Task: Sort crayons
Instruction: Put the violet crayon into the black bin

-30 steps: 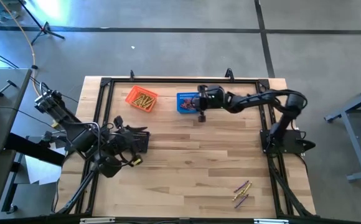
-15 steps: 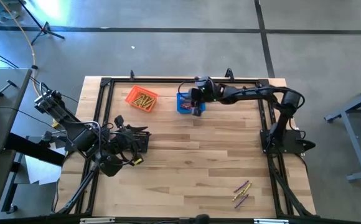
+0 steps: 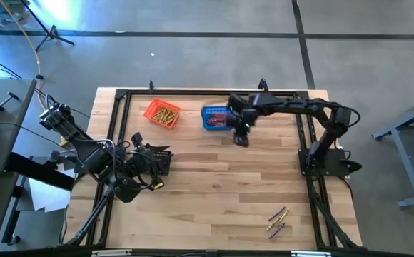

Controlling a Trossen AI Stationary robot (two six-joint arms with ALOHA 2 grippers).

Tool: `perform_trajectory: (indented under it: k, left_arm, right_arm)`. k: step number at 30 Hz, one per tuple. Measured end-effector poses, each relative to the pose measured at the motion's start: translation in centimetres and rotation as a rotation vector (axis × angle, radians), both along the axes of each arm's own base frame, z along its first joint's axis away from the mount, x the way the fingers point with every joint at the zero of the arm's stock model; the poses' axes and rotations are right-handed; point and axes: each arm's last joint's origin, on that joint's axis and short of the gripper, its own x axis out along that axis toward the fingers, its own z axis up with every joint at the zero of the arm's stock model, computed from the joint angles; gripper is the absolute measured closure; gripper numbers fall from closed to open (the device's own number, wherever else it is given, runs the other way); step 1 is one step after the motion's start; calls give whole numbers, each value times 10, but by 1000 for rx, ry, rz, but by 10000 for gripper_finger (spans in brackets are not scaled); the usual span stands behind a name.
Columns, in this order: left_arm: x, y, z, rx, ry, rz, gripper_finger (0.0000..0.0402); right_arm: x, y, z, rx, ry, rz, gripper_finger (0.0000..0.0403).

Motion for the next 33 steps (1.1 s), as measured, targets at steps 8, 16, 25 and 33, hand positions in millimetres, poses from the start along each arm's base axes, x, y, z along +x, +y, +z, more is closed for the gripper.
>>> perform_trajectory:
  k: [8, 16, 25, 33]
  left_arm:
    - [0, -1, -1, -18, 25, -27, 284]
    - [-1, 0, -3, 9, 70, -50, 284]
    - [-1, 0, -2, 28, 71, -52, 284]
    - [0, -1, -2, -23, 33, -35, 284]
  right_arm:
    - [-43, 111, -16, 215, 358, 193, 329]
    - [-96, 206, -62, 247, 424, 166, 348]
    - [-123, 264, -76, 167, 266, 255, 368]
    - [-140, 283, -77, 113, 256, 342, 358]
